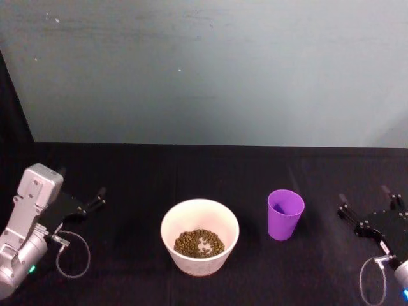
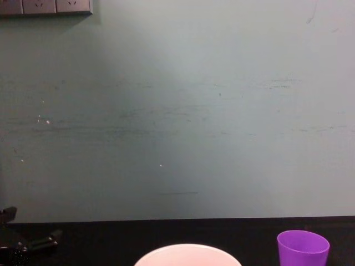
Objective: Pick up the cup and pour the mung beans from the cup into the bowl.
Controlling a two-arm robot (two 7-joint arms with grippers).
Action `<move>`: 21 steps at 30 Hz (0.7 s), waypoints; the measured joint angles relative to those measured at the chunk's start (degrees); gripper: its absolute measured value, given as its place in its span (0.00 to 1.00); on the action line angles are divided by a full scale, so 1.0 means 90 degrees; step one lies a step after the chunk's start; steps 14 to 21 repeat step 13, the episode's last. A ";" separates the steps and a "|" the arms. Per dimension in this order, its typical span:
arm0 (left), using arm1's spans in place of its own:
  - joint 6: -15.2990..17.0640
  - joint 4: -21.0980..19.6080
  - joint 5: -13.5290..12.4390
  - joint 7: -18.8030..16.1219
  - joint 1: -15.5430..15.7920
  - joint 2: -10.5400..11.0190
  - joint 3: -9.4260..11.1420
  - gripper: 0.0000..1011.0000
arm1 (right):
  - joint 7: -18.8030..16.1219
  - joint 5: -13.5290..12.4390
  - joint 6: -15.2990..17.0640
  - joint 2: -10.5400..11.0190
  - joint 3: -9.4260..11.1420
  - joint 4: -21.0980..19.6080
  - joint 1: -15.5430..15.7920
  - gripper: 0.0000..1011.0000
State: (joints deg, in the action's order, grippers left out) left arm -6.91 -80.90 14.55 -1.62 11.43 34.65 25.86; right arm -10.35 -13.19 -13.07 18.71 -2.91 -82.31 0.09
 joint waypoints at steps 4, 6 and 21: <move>0.0000 0.0000 0.0000 0.0000 0.0000 0.0000 0.0000 0.99 | 0.0000 0.0000 0.0000 0.0000 0.0000 0.0000 0.0000 0.99; 0.0000 0.0000 0.0000 0.0000 0.0000 0.0000 0.0000 0.99 | 0.0000 0.0000 0.0000 0.0000 0.0000 0.0000 0.0000 0.99; 0.0000 0.0000 0.0000 0.0000 0.0000 0.0000 0.0000 0.99 | 0.0000 0.0000 0.0000 0.0000 0.0000 0.0000 0.0000 0.99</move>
